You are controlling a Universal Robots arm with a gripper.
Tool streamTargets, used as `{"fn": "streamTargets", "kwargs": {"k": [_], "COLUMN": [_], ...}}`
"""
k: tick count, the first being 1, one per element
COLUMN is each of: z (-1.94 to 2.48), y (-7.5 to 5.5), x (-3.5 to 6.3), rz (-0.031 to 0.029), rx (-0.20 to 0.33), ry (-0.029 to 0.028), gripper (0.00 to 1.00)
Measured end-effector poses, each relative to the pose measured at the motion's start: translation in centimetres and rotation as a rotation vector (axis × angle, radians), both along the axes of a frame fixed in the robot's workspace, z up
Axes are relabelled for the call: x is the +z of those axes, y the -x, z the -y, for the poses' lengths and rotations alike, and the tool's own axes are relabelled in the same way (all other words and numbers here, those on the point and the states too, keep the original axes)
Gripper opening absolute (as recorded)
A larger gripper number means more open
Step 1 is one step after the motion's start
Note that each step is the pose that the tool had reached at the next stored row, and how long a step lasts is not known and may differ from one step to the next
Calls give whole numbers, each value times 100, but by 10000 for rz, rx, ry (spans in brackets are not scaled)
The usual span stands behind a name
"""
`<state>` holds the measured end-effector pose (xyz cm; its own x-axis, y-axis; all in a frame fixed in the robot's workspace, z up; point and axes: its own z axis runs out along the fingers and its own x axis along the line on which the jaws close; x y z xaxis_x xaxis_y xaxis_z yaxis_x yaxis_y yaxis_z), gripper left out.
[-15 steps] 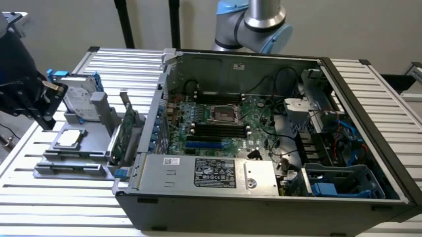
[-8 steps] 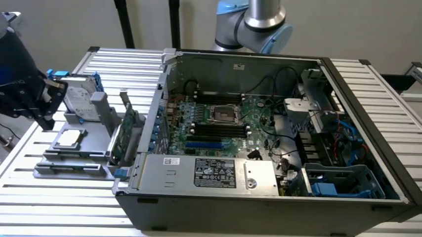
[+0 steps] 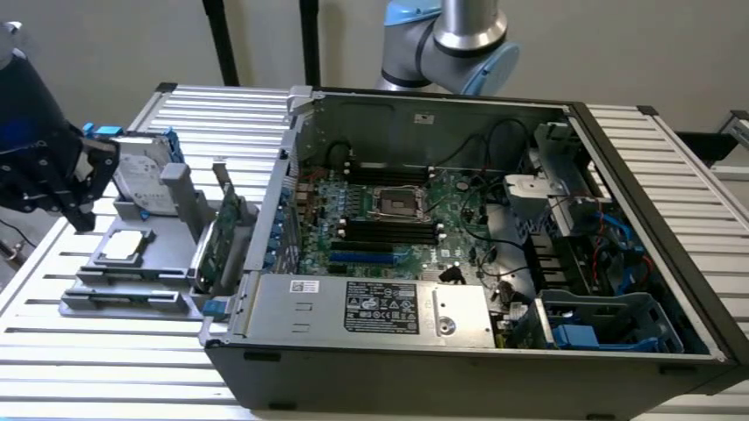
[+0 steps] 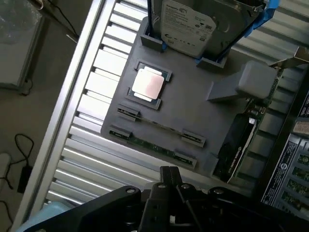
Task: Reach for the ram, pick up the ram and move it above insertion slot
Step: 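Pick up the ram and move it above insertion slot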
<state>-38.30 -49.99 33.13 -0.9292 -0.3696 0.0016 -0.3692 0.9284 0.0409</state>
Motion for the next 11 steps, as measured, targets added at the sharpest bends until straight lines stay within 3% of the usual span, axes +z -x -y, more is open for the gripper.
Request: {"fn": "streamTargets", "kwargs": {"k": [11], "z": [0], "y": [0], "x": [-11], "rz": [0], "rx": [2001], "ry": [0], "gripper": [11]}}
